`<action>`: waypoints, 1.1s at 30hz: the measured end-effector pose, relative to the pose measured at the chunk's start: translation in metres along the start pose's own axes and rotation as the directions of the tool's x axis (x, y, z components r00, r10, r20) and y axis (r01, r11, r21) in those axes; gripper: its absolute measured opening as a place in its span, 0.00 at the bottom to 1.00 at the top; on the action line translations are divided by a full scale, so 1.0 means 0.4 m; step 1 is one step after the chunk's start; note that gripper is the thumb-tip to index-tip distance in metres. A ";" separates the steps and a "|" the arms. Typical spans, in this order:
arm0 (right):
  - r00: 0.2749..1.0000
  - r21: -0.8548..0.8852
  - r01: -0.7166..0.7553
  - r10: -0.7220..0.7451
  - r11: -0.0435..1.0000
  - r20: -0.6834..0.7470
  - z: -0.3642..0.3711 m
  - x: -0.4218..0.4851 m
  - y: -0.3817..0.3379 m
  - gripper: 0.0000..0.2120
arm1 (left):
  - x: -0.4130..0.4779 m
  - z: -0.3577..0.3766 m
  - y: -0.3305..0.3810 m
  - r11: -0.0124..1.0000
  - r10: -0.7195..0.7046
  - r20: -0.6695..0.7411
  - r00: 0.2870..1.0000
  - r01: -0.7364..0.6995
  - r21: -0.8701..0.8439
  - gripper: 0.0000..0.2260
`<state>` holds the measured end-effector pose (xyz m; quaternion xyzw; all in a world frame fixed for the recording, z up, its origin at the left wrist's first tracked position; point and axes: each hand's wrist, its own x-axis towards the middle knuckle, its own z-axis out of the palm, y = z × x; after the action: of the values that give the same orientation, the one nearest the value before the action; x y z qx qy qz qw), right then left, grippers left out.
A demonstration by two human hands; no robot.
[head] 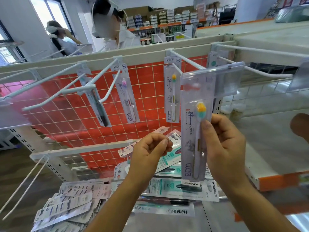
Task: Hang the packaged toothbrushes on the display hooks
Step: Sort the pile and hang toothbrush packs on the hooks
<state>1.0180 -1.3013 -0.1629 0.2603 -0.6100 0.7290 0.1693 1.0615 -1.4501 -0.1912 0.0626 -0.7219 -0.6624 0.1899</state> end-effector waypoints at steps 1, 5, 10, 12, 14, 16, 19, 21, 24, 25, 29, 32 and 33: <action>1.000 0.010 -0.004 0.004 1.000 0.001 -0.002 0.001 -0.001 0.07 | 0.000 0.002 0.000 1.000 0.001 0.003 1.000 -0.001 0.005 0.07; 0.999 0.050 -0.043 0.043 0.998 0.003 -0.009 0.010 -0.001 0.06 | 0.000 0.010 -0.002 1.000 0.009 0.008 1.000 -0.009 0.017 0.07; 0.998 0.057 -0.054 0.053 0.997 0.023 -0.013 0.018 0.001 0.08 | 0.000 0.018 -0.005 1.000 -0.001 0.010 1.000 0.001 0.010 0.06; 0.997 0.033 -0.065 0.064 0.997 0.038 -0.013 0.020 0.004 0.09 | 0.000 0.019 -0.006 1.000 -0.005 0.009 1.000 0.004 0.013 0.07; 0.996 0.011 -0.072 0.071 0.997 0.044 -0.011 0.023 0.010 0.10 | 0.000 0.017 -0.008 1.000 -0.001 0.008 1.000 0.001 0.011 0.07; 0.996 -0.005 -0.077 0.077 0.997 0.050 -0.009 0.028 0.019 0.11 | 0.000 0.014 -0.009 1.000 0.001 0.009 1.000 -0.001 0.002 0.06; 0.993 -0.042 -0.107 0.109 0.993 0.043 -0.001 0.046 0.044 0.09 | 0.003 0.011 -0.009 1.000 0.000 0.007 1.000 0.000 -0.015 0.05; 0.988 -0.077 -0.146 0.149 0.986 0.036 0.008 0.072 0.069 0.08 | 0.005 0.011 -0.009 1.000 -0.005 0.002 1.000 0.006 -0.022 0.06; 0.981 -0.135 -0.185 0.191 0.973 0.029 0.024 0.129 0.116 0.09 | 0.007 0.009 -0.011 1.000 -0.011 0.003 1.000 0.011 -0.021 0.06; 0.977 -0.150 -0.206 0.212 0.967 0.024 0.029 0.151 0.132 0.11 | 0.007 0.008 -0.011 1.000 -0.011 0.005 1.000 0.011 -0.023 0.06; 0.954 -0.117 -0.291 0.297 0.949 0.037 0.055 0.225 0.185 0.21 | 0.010 0.005 -0.011 0.999 -0.019 0.003 1.000 0.019 -0.036 0.06; 0.948 -0.096 -0.308 0.314 0.947 0.057 0.072 0.265 0.210 0.19 | 0.013 0.003 -0.009 0.999 -0.017 0.004 1.000 0.018 -0.033 0.06; 0.943 -0.090 -0.322 0.327 0.942 0.055 0.077 0.277 0.219 0.17 | 0.013 0.002 -0.009 0.999 -0.017 0.004 1.000 0.017 -0.031 0.07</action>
<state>0.8843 -1.3566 -0.1644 0.1741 -0.6788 0.7125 0.0360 1.0557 -1.4517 -0.1936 0.0647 -0.7112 -0.6754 0.1839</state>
